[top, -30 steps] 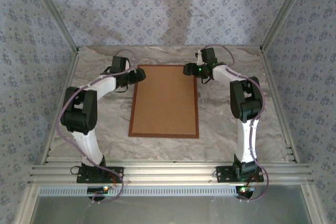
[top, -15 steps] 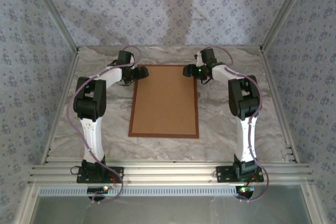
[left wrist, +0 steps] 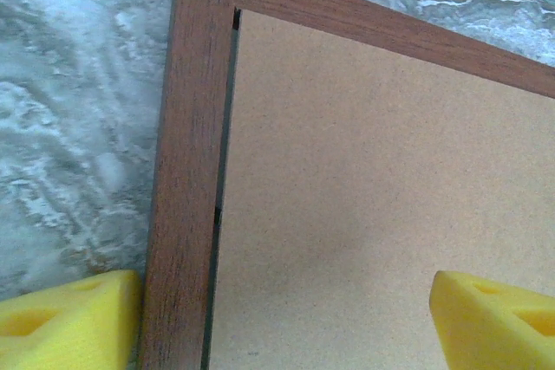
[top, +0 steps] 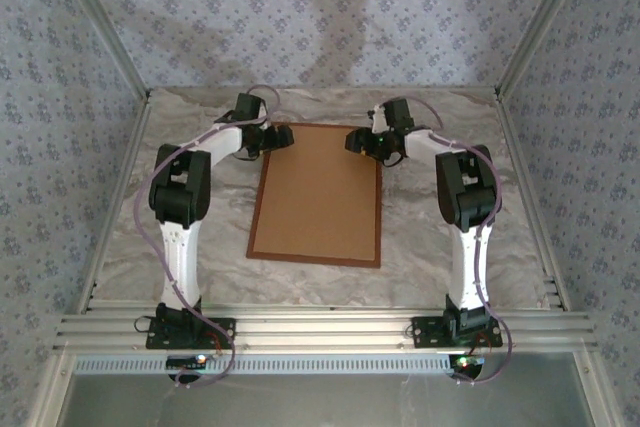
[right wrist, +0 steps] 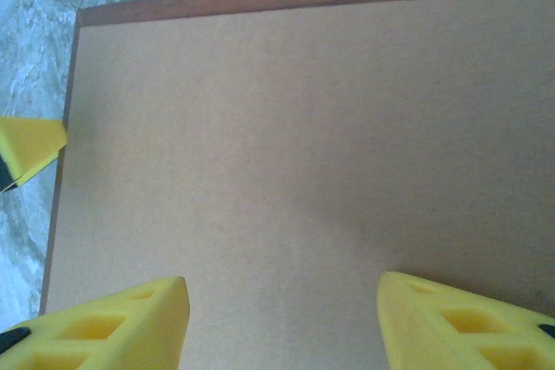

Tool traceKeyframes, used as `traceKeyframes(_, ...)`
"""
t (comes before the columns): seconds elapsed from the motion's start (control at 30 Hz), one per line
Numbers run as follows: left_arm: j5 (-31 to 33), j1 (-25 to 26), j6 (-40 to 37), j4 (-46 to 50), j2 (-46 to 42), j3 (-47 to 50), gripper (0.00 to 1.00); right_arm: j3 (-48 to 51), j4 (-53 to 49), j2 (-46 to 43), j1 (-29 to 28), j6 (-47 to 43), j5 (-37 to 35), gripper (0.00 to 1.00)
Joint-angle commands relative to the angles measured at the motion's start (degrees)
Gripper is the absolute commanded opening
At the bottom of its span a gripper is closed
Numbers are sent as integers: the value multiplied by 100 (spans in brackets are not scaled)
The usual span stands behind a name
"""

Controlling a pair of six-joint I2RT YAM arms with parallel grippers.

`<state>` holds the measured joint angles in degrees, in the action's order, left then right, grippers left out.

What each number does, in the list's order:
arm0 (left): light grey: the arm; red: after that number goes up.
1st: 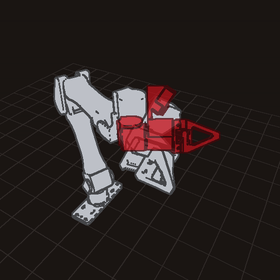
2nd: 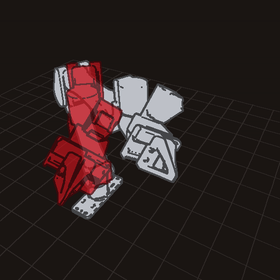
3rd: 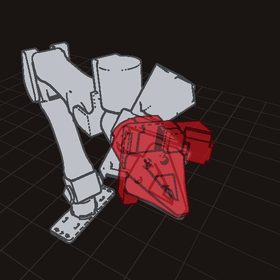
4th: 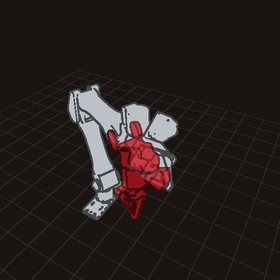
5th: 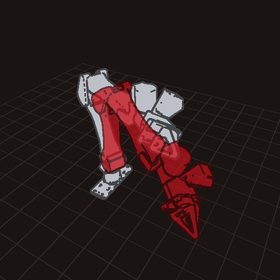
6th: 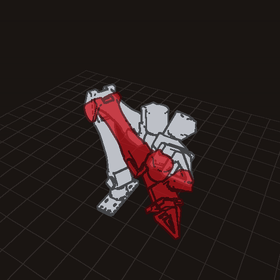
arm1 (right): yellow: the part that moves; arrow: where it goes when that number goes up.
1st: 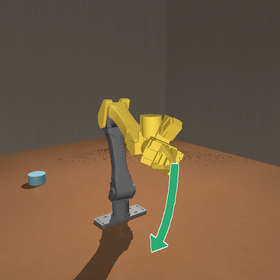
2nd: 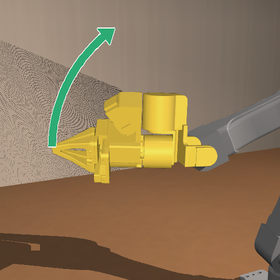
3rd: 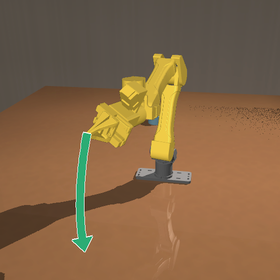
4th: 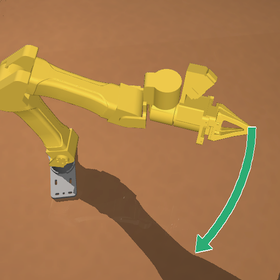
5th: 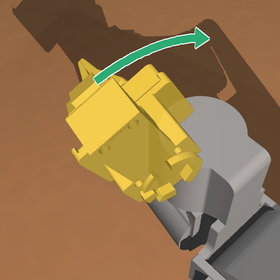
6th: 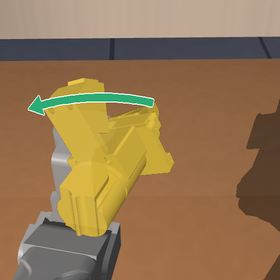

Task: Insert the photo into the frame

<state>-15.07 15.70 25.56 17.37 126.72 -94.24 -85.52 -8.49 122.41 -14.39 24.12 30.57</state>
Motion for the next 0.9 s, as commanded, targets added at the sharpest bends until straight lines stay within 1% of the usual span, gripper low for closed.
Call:
traceKeyframes(0.0, -117, 99, 20, 215, 103, -269, 86, 59, -275, -459, 39, -139, 170, 61)
traceKeyframes(0.1, -135, 96, -73, 337, 206, -530, 86, 171, -503, -750, 109, -405, 12, 62)
traceKeyframes(0.33, -431, 126, -256, 772, 624, -1442, 86, 1041, -838, -1713, 143, -859, -1135, 65)
traceKeyframes(0.4, -340, 126, -358, 997, 669, -1711, 86, 1377, -904, -2051, 89, -934, -1387, 66)
traceKeyframes(0.47, -37, 126, -424, 1121, 533, -1714, 85, 1665, -962, -2422, 13, -957, -1636, 67)
traceKeyframes(0.5, 137, 126, -458, 1084, 354, -1614, 85, 1983, -958, -2624, -42, -990, -1675, 68)
traceKeyframes(0.57, 422, 130, -484, 812, -139, -1085, 85, 2254, -1055, -2996, -231, -1118, -1870, 71)
traceKeyframes(0.63, 643, 126, -458, 446, -738, -325, 86, 2518, -1232, -3398, -585, -1332, -2300, 74)
traceKeyframes(0.73, 724, 119, -398, 31, -1363, 655, 87, 2910, -1637, -3891, -1272, -1545, -3092, 80)
traceKeyframes(0.8, 712, 109, -403, -10, -1504, 990, 87, 3220, -1828, -4156, -1625, -1467, -3333, 84)
traceKeyframes(0.87, 613, 90, -447, 59, -1484, 1091, 86, 3513, -1969, -4364, -1922, -1265, -3447, 92)
